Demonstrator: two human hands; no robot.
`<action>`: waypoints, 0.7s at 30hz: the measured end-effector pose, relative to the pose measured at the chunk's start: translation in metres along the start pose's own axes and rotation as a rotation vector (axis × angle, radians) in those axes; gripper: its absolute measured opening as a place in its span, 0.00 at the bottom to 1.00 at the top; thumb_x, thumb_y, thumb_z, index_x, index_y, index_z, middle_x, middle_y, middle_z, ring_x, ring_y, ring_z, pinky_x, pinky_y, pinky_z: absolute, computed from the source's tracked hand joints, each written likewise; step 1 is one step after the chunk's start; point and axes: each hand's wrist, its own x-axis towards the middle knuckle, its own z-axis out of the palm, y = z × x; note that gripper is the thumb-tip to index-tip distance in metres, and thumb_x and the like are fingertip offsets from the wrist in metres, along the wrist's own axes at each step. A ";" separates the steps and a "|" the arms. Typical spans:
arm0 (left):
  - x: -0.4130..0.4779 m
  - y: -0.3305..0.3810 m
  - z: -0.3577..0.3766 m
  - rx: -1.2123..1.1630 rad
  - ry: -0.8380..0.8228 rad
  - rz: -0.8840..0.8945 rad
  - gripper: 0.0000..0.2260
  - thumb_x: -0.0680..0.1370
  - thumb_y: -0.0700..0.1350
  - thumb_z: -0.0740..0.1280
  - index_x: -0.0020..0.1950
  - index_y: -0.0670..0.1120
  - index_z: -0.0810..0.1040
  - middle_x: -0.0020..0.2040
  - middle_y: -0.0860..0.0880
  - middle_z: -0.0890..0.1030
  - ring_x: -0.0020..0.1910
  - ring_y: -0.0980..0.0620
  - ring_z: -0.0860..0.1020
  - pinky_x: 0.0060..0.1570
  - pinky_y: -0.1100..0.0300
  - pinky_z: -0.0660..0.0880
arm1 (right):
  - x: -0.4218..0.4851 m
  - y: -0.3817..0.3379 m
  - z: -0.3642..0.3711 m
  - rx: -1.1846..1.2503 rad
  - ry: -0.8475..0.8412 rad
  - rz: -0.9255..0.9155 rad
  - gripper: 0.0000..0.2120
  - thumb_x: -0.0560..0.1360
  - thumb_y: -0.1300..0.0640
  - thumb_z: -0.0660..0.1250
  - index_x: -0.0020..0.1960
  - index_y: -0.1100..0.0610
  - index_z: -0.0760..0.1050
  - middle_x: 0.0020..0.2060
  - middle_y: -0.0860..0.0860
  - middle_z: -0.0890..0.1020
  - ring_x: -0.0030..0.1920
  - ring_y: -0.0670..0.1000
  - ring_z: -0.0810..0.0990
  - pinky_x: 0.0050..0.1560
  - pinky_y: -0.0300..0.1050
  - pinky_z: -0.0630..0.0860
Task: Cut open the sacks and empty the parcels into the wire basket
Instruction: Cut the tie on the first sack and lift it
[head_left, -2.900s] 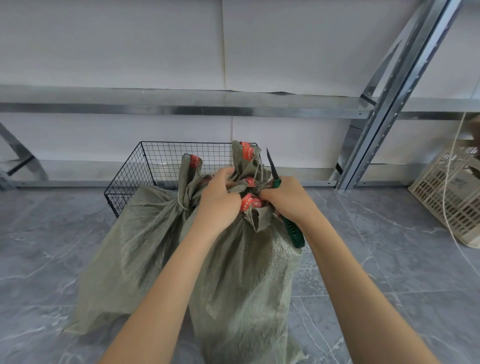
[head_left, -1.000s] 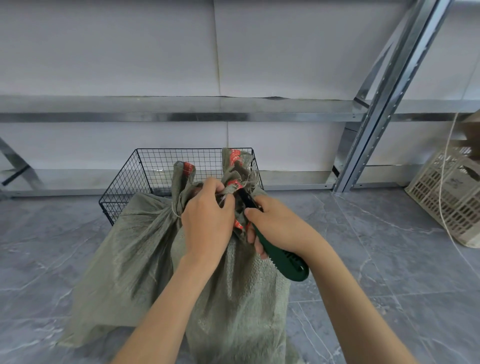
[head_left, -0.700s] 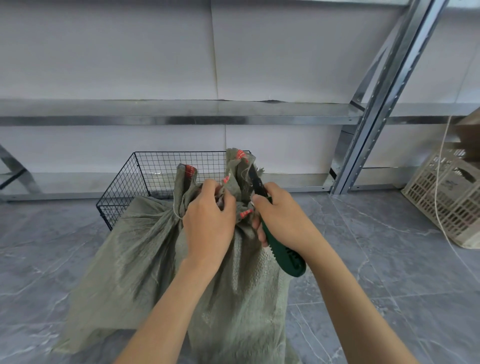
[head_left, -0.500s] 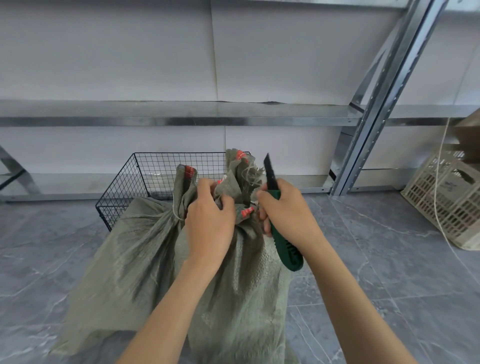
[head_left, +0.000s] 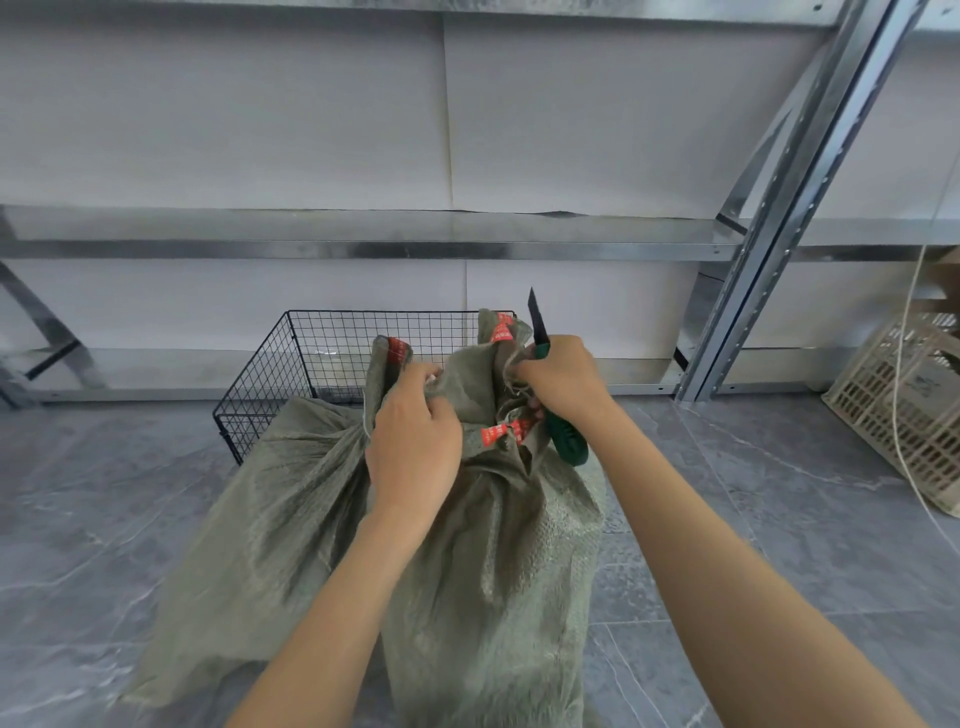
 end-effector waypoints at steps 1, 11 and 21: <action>0.001 0.002 -0.002 0.046 -0.026 -0.021 0.12 0.78 0.45 0.58 0.61 0.51 0.71 0.55 0.50 0.73 0.51 0.45 0.76 0.49 0.49 0.74 | -0.002 0.000 0.000 0.004 0.001 -0.001 0.05 0.74 0.63 0.63 0.39 0.61 0.71 0.26 0.55 0.75 0.22 0.51 0.72 0.26 0.40 0.72; 0.018 0.040 0.013 0.615 -0.028 0.295 0.20 0.77 0.49 0.61 0.67 0.45 0.68 0.57 0.47 0.78 0.61 0.46 0.73 0.69 0.42 0.59 | -0.021 0.008 0.004 0.038 0.013 -0.118 0.15 0.73 0.64 0.61 0.30 0.55 0.63 0.23 0.51 0.68 0.25 0.51 0.66 0.30 0.44 0.64; 0.029 0.017 0.019 0.469 -0.033 0.245 0.09 0.79 0.47 0.60 0.48 0.44 0.76 0.43 0.49 0.75 0.43 0.47 0.75 0.37 0.56 0.64 | -0.033 0.014 -0.010 0.136 -0.015 0.007 0.07 0.77 0.62 0.61 0.40 0.57 0.69 0.27 0.52 0.72 0.24 0.49 0.72 0.24 0.41 0.72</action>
